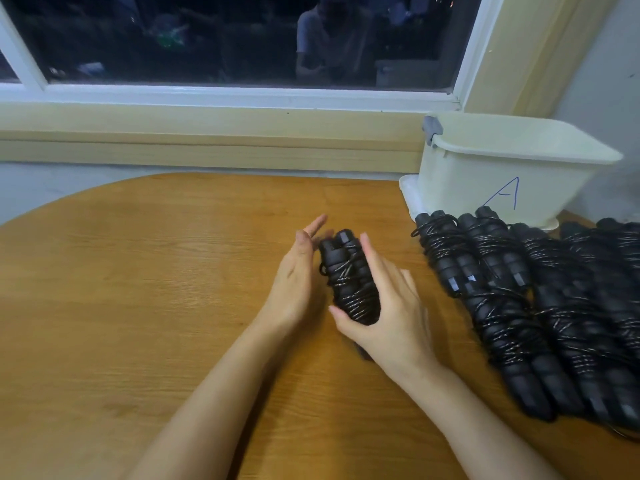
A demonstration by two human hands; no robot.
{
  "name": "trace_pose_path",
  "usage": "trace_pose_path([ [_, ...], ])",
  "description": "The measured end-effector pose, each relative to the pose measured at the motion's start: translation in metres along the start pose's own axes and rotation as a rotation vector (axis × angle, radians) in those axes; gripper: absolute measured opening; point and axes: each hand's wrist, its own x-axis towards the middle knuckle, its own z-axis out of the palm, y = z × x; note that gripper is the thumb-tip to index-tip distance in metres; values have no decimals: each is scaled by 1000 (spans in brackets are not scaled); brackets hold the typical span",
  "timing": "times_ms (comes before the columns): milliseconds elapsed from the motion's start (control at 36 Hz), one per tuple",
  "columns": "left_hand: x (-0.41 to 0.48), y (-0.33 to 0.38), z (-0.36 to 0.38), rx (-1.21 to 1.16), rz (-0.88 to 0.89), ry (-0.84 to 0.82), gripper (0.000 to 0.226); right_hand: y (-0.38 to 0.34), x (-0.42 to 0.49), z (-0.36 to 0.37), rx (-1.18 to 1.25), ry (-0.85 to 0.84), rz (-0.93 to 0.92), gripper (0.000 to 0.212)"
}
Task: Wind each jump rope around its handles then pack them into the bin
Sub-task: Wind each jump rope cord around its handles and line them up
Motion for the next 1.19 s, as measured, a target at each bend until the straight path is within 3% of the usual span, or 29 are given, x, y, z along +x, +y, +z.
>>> trace_pose_path([
  [83,1,-16,-2,388,143,90,63,4,4,-17,-99,21,44,91],
  [167,-2,-22,2,656,214,40,68,6,3,-38,-290,-55,106,89],
  [389,-17,-25,31,832,231,-181,93,25,-47,-64,-536,-30,152,95],
  [528,-22,-33,36,980,180,-251,97,40,-59,-65,-581,-27,152,81],
  [750,-29,-28,37,1037,110,-228,112,40,-57,-67,-484,-78,193,87],
  [972,-32,0,43,993,-22,-201,55,48,-45,-101,-387,-57,123,84],
  [1056,-19,18,48,986,-4,-166,63,61,-27,-116,-336,-59,106,90],
  [1194,27,55,75,1014,143,-128,61,84,24,-143,-358,-45,149,77],
])
